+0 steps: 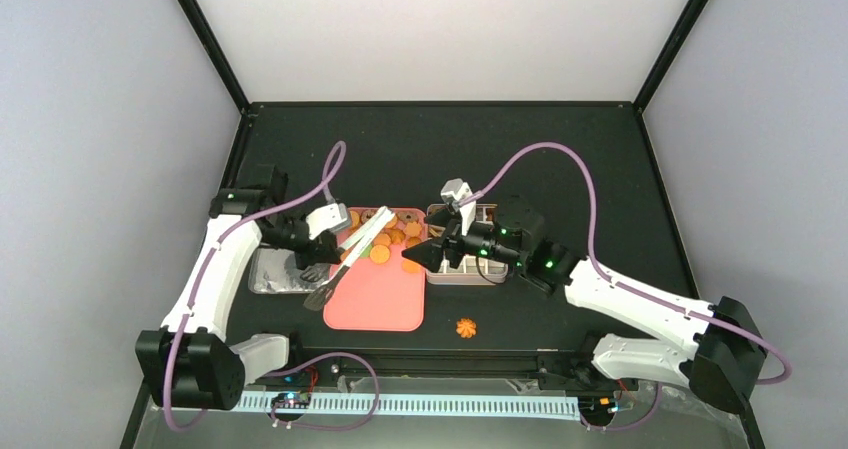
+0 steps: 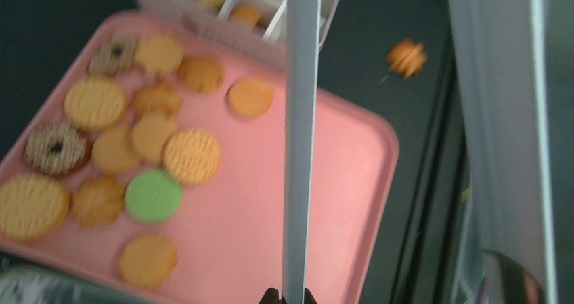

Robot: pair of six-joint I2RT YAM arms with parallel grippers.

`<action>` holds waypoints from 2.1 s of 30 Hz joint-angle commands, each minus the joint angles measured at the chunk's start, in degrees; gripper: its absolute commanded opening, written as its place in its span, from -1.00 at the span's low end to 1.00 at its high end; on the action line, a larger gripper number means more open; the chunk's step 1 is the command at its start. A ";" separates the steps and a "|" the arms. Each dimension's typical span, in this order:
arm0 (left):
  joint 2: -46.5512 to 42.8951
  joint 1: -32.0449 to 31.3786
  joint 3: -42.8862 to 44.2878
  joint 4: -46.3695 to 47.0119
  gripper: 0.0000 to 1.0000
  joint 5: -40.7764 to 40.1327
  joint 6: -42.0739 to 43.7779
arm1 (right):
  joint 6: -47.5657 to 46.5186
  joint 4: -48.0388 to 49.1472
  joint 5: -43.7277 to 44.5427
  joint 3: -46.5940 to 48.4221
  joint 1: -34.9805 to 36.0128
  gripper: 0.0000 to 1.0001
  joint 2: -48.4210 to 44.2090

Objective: Pack the cookies
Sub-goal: Pass from the left arm to the right

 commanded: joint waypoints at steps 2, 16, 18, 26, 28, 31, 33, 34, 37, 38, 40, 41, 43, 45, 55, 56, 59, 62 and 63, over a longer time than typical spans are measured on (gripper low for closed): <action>-0.14 -5.98 7.65 -7.53 -0.97 17.73 -0.65 | 2.28 7.57 -14.03 -1.13 -0.76 0.99 0.42; -1.32 -19.16 9.91 3.62 -0.97 16.60 -13.98 | 10.32 23.38 -28.09 2.04 -0.78 0.87 8.85; -1.54 -19.60 9.26 5.00 -0.97 15.06 -14.79 | 12.76 26.82 -29.96 2.15 -0.71 0.82 10.85; -2.58 -20.86 7.49 8.25 -0.97 11.82 -16.57 | 18.13 33.27 -32.61 3.81 -0.69 0.68 15.46; -2.71 -20.91 7.22 8.68 -0.97 11.25 -16.86 | 18.52 34.26 -34.66 3.79 -0.62 0.68 15.62; -2.68 -20.99 7.13 8.38 -0.97 11.37 -16.75 | 16.34 30.82 -34.77 4.00 -0.60 0.70 14.52; -2.69 -21.04 6.89 8.86 -0.97 11.30 -16.99 | 15.62 29.73 -33.54 4.05 -0.59 0.69 14.08; -2.66 -21.08 6.82 9.17 -0.97 11.31 -17.20 | 15.37 29.23 -32.31 4.13 -0.60 0.67 13.98; -2.68 -21.39 6.77 10.17 -0.97 11.39 -18.39 | 16.78 30.48 -28.52 4.25 -0.40 0.47 14.68; -2.70 -21.50 6.77 10.54 -0.97 11.44 -18.76 | 17.28 31.51 -26.71 4.25 -0.15 0.41 15.12; -2.86 -21.74 6.70 11.03 -0.97 11.47 -19.38 | 17.63 32.31 -24.46 4.68 0.46 0.30 16.23; -2.88 -21.86 6.61 11.14 -0.97 11.45 -19.51 | 17.78 32.51 -23.63 4.85 0.65 0.28 16.74; -2.94 -21.96 6.36 10.98 -0.97 11.41 -19.57 | 18.00 33.47 -22.76 5.07 0.89 0.25 17.25; -3.17 -22.13 5.97 10.88 -0.97 11.34 -19.42 | 17.73 33.19 -22.22 5.57 0.99 0.20 17.30; -4.54 -22.14 6.87 9.37 -0.92 9.13 -18.79 | 13.37 26.35 -20.71 5.54 0.91 -0.15 14.10; -4.66 -22.14 7.19 9.31 -0.91 8.37 -18.97 | 12.97 25.87 -20.42 5.23 0.91 -0.18 13.74; -4.87 -22.10 8.29 8.14 -0.90 5.83 -18.76 | 11.89 24.11 -20.10 4.88 0.91 -0.23 12.95; -4.80 -22.07 9.36 6.96 -0.82 3.76 -18.68 | 10.20 21.88 -18.79 4.87 0.90 -0.24 11.90; -4.76 -22.09 9.60 6.79 -0.72 2.78 -18.84 | 9.54 20.93 -18.00 4.86 0.90 -0.25 11.36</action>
